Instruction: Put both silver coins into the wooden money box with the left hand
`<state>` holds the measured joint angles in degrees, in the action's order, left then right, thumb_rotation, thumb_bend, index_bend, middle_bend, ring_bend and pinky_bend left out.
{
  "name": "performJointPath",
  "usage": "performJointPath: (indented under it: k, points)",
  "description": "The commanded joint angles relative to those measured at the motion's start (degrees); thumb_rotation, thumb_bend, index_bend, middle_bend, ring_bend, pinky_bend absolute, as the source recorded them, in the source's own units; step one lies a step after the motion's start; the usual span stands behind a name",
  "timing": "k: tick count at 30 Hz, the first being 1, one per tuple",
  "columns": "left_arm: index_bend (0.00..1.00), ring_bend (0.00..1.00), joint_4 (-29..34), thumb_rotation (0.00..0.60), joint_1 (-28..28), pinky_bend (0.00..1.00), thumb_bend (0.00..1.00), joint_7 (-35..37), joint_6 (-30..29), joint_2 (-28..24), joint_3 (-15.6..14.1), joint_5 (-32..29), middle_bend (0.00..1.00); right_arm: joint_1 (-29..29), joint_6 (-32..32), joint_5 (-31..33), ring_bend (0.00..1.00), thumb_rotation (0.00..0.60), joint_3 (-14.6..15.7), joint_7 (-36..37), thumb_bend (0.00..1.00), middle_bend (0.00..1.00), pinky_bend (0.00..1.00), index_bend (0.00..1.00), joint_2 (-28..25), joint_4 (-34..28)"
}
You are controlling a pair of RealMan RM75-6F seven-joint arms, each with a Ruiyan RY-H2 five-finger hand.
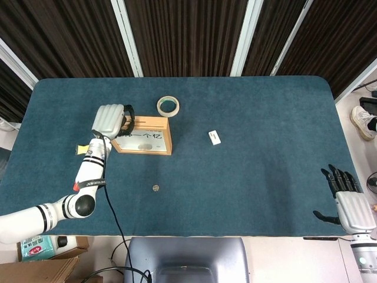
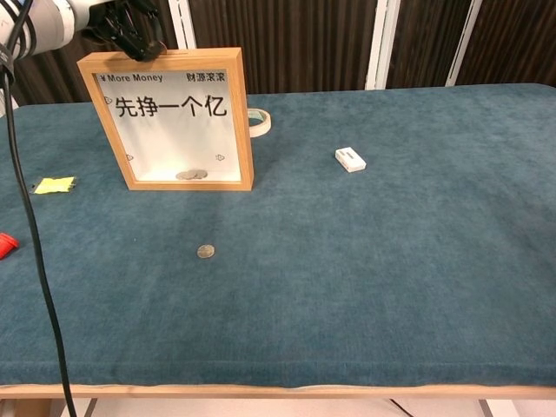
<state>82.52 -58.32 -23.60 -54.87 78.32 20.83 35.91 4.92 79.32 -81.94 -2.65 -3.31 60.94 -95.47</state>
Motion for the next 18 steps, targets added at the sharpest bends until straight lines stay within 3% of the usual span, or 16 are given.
performJointPath:
  k: [1, 10, 14, 18]
  points:
    - [0.50, 1.00, 0.29, 0.600, 0.12, 1.00, 0.53, 0.23, -0.08, -0.19, 0.05, -0.08, 1.00, -0.01, 0.08, -0.05, 0.00, 0.600, 0.00, -0.05, 0.10, 0.00, 0.00, 0.00, 0.01, -0.06]
    - [0.48, 1.00, 3.46, 0.600, 1.01, 1.00, 0.53, 1.01, -2.30, -1.36, 0.06, 2.29, 1.00, -0.02, 0.19, -0.25, 0.00, 0.600, 0.08, -0.19, 0.10, 0.00, 0.00, 0.00, 0.06, -0.16]
    - [0.41, 1.00, 10.44, 0.600, 4.04, 1.00, 0.47, 3.85, -6.89, -3.45, -0.77, 9.90, 1.00, 0.00, 0.18, -0.42, 0.00, 0.600, 0.16, -0.28, 0.10, 0.00, 0.00, 0.00, 0.10, -0.20]
    - [0.38, 1.00, 19.64, 0.600, 9.74, 1.00, 0.42, 7.82, -13.30, -5.50, -4.19, 19.98, 1.00, -0.10, 0.42, -1.10, 0.00, 0.600, 0.49, -0.47, 0.10, 0.00, 0.00, 0.00, 0.11, -0.44]
